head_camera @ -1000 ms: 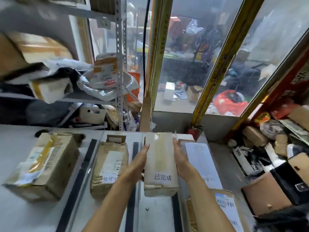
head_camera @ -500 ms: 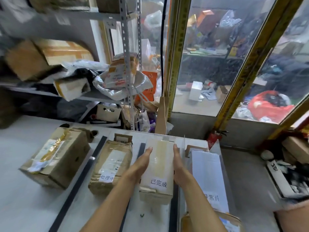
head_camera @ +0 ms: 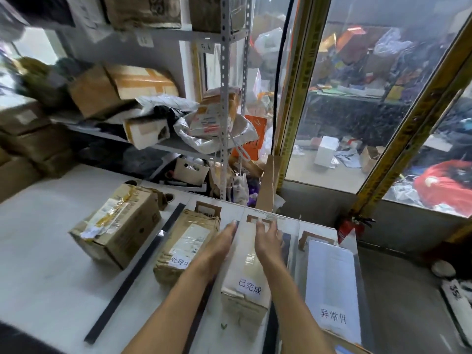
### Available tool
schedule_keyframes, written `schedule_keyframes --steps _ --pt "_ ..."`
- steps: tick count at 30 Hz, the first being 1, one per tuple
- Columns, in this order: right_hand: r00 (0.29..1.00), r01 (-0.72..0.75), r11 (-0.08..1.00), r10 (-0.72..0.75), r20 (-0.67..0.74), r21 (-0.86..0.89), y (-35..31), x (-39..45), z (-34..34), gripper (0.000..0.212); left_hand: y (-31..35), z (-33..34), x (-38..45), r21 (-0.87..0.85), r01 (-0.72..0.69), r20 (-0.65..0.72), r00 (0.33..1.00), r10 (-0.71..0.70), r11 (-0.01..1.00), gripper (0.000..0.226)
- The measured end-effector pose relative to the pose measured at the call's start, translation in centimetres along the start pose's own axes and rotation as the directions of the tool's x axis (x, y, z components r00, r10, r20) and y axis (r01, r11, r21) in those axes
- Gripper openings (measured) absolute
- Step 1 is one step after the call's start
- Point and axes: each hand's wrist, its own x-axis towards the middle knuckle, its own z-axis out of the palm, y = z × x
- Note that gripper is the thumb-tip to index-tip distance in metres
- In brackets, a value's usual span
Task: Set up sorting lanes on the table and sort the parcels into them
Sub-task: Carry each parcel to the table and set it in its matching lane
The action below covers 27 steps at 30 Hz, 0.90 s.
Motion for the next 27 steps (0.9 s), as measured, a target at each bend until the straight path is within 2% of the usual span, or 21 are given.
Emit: schedule_keyframes --steps 2,4,6,8,9,11,13,15,17,20,23,27 --pt "0.986 0.165 0.982 -0.165 0.005 -0.09 -2.9 -1.2 1.3 0.067 0.8 -2.3 -1.3 -0.032 -0.082 -0.037 0.996 0.081 0.996 0.048" --pt "0.954 0.299 0.942 -0.29 0.077 -0.153 -5.6 -2.4 3.8 0.066 1.1 -5.6 -3.0 -0.042 -0.196 -0.092 0.977 0.191 0.98 0.048" --pt "0.906 0.419 0.88 -0.39 0.164 -0.225 -7.9 -4.2 7.1 0.067 0.9 -10.0 -4.8 0.031 -0.303 -0.203 0.931 0.303 0.952 0.051" --pt "0.852 0.518 0.807 -0.456 0.257 -0.285 -9.8 -6.4 10.5 0.069 0.1 -14.7 -6.6 0.182 -0.351 -0.358 0.846 0.395 0.918 0.056" --pt "0.829 0.552 0.773 -0.47 0.302 -0.311 -10.2 -7.4 12.5 0.071 -0.8 -17.3 -7.4 0.302 -0.332 -0.446 0.779 0.44 0.894 0.059" --pt "0.802 0.592 0.709 -0.473 0.365 -0.382 -11.4 -9.7 17.3 0.075 -2.7 -23.0 -9.9 0.508 -0.181 -0.583 0.647 0.491 0.842 0.065" --pt "0.781 0.622 0.653 -0.485 0.393 -0.432 -12.7 -12.8 21.9 0.078 -4.9 -28.2 -13.2 0.577 -0.055 -0.674 0.53 0.514 0.815 0.068" --pt "0.753 0.657 0.601 -0.501 0.426 -0.454 -13.8 -16.6 26.9 0.08 -7.7 -33.5 -17.1 0.577 0.024 -0.737 0.445 0.508 0.816 0.072" --pt "0.727 0.685 0.576 -0.502 0.467 -0.446 -14.5 -20.3 31.4 0.08 -10.8 -38.4 -20.5 0.551 0.094 -0.784 0.398 0.476 0.829 0.075" --pt "0.661 0.75 0.477 -0.533 0.528 -0.458 -15.1 -25.3 39.0 0.083 -15.3 -45.6 -25.9 0.48 0.124 -0.854 0.291 0.431 0.869 0.074" --pt "0.621 0.784 0.403 -0.506 0.599 -0.472 -15.5 -29.6 45.5 0.083 -18.9 -51.0 -30.0 0.409 0.137 -0.901 0.217 0.375 0.902 0.067" --pt "0.56 0.829 0.339 -0.488 0.669 -0.446 -16.5 -34.6 52.1 0.082 -21.7 -55.9 -33.1 0.328 0.088 -0.932 0.191 0.307 0.941 0.068"
